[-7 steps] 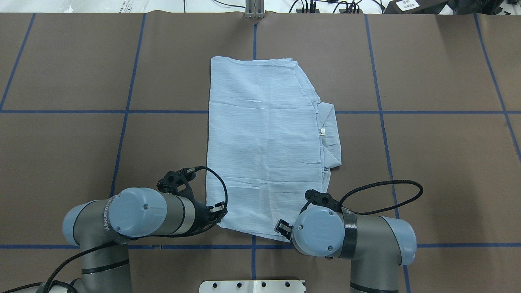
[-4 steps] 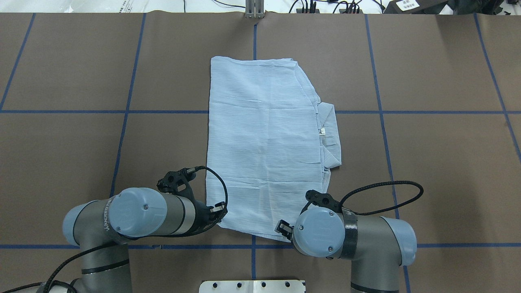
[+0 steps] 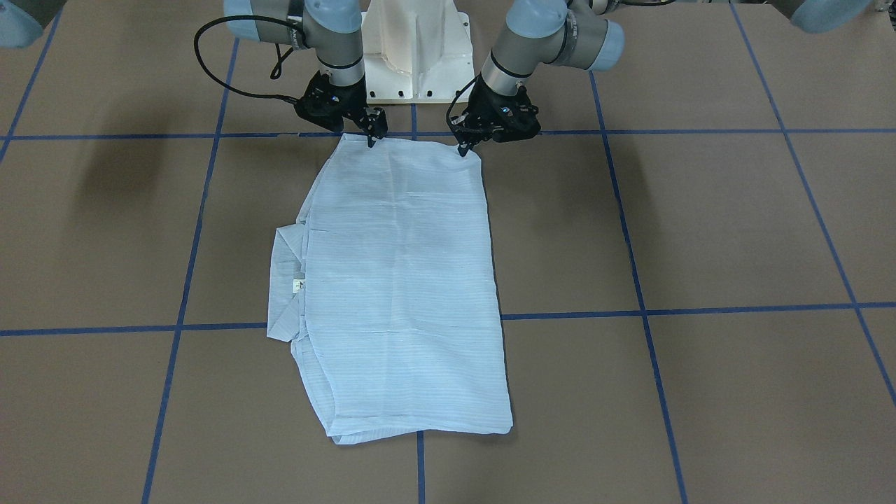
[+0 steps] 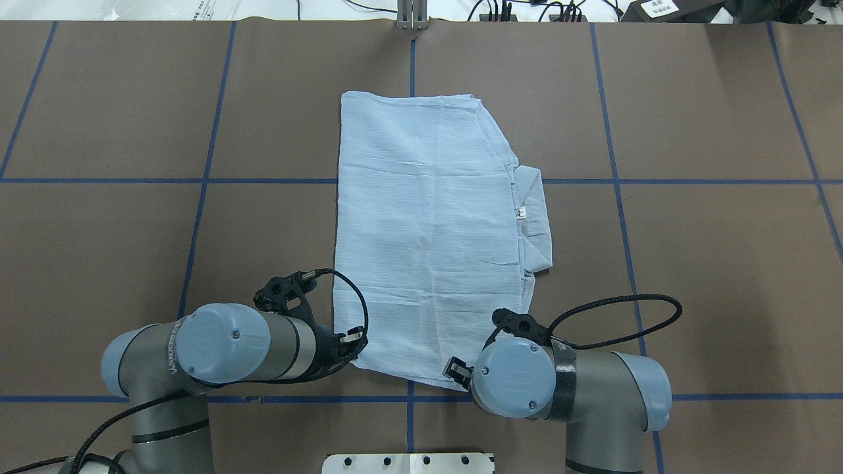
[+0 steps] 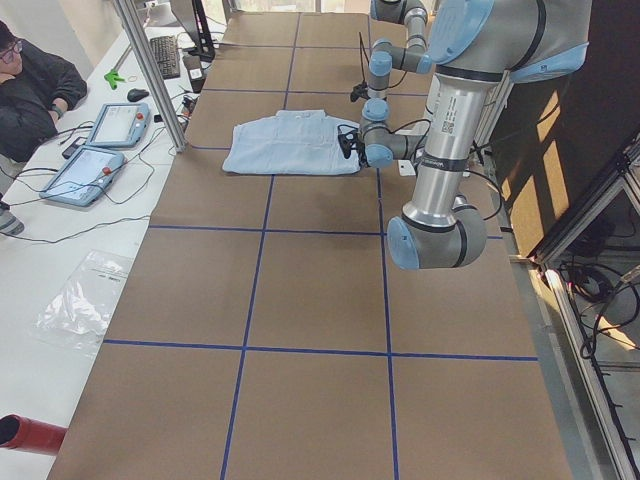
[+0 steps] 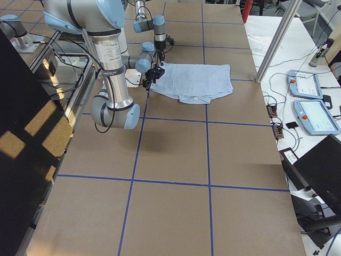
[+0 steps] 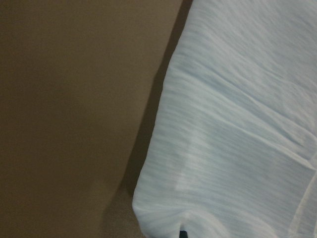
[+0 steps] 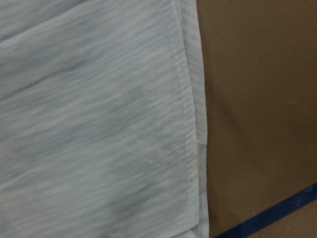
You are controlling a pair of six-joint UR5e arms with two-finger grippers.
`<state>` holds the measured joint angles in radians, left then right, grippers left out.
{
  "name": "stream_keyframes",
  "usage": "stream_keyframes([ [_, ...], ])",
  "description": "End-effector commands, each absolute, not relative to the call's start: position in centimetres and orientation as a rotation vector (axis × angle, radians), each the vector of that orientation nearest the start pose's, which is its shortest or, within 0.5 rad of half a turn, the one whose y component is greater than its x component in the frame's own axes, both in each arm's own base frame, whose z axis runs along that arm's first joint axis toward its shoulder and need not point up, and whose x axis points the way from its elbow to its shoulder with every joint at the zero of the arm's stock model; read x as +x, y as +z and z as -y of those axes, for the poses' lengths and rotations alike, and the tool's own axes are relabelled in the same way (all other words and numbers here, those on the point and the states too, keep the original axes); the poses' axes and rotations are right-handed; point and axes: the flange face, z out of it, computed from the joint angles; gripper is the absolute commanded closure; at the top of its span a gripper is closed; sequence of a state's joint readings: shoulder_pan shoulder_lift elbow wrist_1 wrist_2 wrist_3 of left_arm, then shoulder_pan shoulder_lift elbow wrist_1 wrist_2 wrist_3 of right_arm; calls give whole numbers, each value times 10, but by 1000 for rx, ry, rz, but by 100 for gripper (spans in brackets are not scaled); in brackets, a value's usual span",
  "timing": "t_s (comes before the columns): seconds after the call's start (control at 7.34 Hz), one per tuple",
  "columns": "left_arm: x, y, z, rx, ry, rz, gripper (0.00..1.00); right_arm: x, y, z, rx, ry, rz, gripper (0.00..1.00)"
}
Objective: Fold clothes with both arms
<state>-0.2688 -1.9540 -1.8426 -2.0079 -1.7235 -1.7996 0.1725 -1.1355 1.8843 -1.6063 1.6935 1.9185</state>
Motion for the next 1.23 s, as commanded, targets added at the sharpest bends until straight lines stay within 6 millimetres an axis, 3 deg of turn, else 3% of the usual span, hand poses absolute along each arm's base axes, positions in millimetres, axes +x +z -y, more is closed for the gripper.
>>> stream_keyframes([
  [0.0,550,275,274,-115,-363,-1099,100,-579,293,223,-180,451,700,1],
  [0.41,550,275,275,-115,-365,-1098,100,-579,293,223,-181,451,699,2],
  [0.82,550,275,275,-115,-365,-1098,100,-579,293,223,-182,452,699,21],
  [1.09,551,276,275,-115,-365,-1096,100,-579,292,223,-181,450,701,29],
])
